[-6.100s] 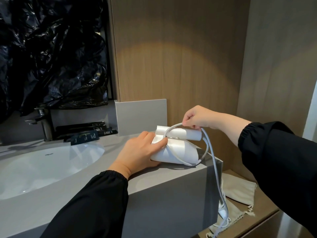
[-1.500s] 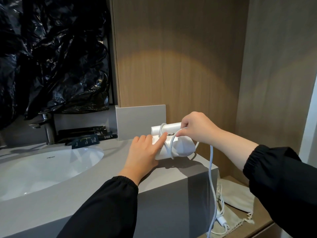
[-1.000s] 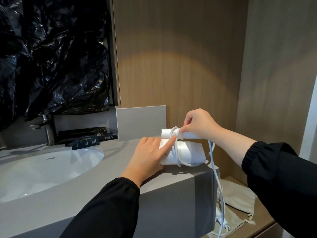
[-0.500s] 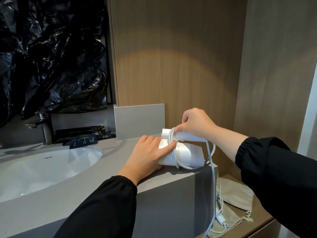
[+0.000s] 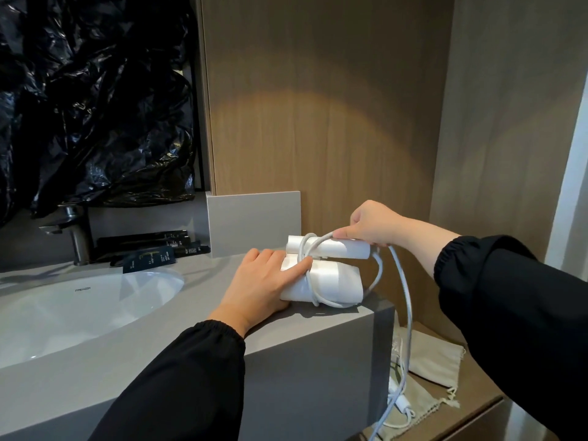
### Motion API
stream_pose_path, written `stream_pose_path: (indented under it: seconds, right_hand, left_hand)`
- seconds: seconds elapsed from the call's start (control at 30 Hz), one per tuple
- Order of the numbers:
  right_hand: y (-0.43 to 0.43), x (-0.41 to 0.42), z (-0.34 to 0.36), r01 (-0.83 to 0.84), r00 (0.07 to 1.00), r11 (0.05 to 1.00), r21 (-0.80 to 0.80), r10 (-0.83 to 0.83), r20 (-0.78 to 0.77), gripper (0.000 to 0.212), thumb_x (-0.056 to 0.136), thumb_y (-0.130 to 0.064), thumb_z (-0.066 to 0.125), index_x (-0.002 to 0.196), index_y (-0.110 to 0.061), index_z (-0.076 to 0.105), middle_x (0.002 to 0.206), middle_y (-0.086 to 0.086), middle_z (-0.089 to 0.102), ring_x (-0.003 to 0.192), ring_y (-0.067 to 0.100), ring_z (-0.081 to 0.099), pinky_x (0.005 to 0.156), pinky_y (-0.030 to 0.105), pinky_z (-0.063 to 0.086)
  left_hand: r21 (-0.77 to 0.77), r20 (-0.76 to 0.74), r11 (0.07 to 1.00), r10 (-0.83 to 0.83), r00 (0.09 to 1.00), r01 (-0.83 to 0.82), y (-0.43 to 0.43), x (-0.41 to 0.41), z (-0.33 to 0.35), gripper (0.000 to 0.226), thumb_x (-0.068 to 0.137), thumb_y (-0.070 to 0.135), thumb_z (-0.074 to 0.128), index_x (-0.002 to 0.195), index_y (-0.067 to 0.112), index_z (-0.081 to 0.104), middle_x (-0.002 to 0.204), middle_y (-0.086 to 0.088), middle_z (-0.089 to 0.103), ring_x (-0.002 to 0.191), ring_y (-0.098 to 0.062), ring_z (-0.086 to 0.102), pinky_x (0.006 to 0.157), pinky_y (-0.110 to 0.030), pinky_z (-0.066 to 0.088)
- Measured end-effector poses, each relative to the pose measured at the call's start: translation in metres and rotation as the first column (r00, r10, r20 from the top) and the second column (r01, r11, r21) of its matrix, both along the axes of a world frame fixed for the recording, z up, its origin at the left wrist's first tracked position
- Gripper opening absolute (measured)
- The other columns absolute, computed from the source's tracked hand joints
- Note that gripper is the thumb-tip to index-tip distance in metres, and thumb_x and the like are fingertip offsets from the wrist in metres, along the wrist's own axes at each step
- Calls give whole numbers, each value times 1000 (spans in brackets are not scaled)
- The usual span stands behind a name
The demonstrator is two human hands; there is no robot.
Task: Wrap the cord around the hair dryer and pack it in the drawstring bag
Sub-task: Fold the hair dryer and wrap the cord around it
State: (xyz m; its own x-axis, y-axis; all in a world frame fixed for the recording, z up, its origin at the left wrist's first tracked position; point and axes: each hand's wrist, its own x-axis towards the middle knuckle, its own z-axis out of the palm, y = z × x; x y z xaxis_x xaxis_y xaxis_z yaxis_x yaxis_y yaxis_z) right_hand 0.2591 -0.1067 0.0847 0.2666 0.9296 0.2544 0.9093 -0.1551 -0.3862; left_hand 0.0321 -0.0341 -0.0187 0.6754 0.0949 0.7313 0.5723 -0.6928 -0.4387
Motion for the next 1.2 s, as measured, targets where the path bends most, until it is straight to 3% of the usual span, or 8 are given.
stream_pose_path:
  seconds: [0.1, 0.23, 0.33, 0.6, 0.8, 0.9, 1.03, 1.2]
  right_hand:
    - [-3, 6, -5, 0, 999, 1000, 14, 1, -35, 51, 85, -49, 64, 79, 1, 68, 67, 11, 52, 57, 18, 48, 52, 24, 38]
    - [-13, 21, 0, -94, 928, 995, 12, 92, -360, 22, 94, -15, 58, 78, -6, 70, 66, 10, 54, 53, 15, 40, 51, 25, 37]
    - [-15, 31, 1, -149, 879, 989, 23, 143, -455, 25, 94, 0, 51, 85, -8, 73, 79, 13, 58, 66, 19, 49, 59, 27, 45]
    - [-15, 31, 0, -142, 857, 989, 48, 147, -495, 7, 89, -6, 63, 88, -3, 70, 72, 6, 67, 62, 15, 55, 55, 22, 50]
    - [-20, 34, -2, -146, 877, 989, 26, 142, -459, 19, 87, -25, 68, 84, -7, 71, 80, 9, 66, 72, 19, 59, 57, 24, 53]
    - [-20, 33, -4, -153, 799, 987, 43, 150, -582, 12, 90, -16, 64, 88, -5, 70, 84, 14, 63, 70, 21, 57, 54, 24, 52]
    - [-15, 34, -11, -202, 559, 976, 77, 180, -809, 13, 96, -7, 53, 101, -1, 64, 85, 17, 62, 65, 20, 55, 58, 25, 53]
    - [-13, 22, -17, -326, 516, 941, 86, 253, -818, 11, 92, -13, 60, 100, -6, 64, 85, 11, 64, 71, 19, 61, 65, 27, 54]
  left_hand:
    - [-6, 3, 1000, -2, 1000, 2, 0, -3, 0, 70, 62, 36, 75, 124, 27, 44, 82, -7, 59, 66, -28, 52, 58, -33, 34]
    - [-19, 15, 999, -29, 999, 29, 0, -5, 0, 76, 58, 40, 79, 123, 27, 43, 82, -6, 60, 65, -28, 53, 59, -33, 36]
    - [4, -6, 998, -59, 998, 59, -2, -3, 0, 78, 58, 41, 79, 124, 25, 42, 83, -7, 60, 66, -27, 53, 60, -33, 37]
    - [25, -65, 988, -149, 987, 151, -4, -1, 0, 71, 67, 45, 73, 125, 23, 40, 88, -8, 60, 74, -28, 56, 66, -34, 40]
    - [-31, -31, 970, -241, 970, 240, -9, -2, 3, 79, 63, 43, 77, 127, 18, 38, 95, -10, 63, 77, -27, 59, 67, -34, 44]
    - [-136, 39, 957, -253, 967, 256, -8, -1, 5, 72, 66, 42, 75, 125, 19, 39, 91, -8, 61, 74, -26, 56, 64, -32, 39]
    - [-242, 116, 927, -266, 957, 287, -7, 0, 5, 72, 67, 41, 76, 126, 19, 39, 94, -9, 64, 76, -30, 59, 65, -40, 48]
    - [-289, 294, 885, -282, 913, 366, -17, -6, 11, 70, 67, 49, 67, 125, 21, 38, 96, -12, 66, 79, -33, 63, 67, -39, 53]
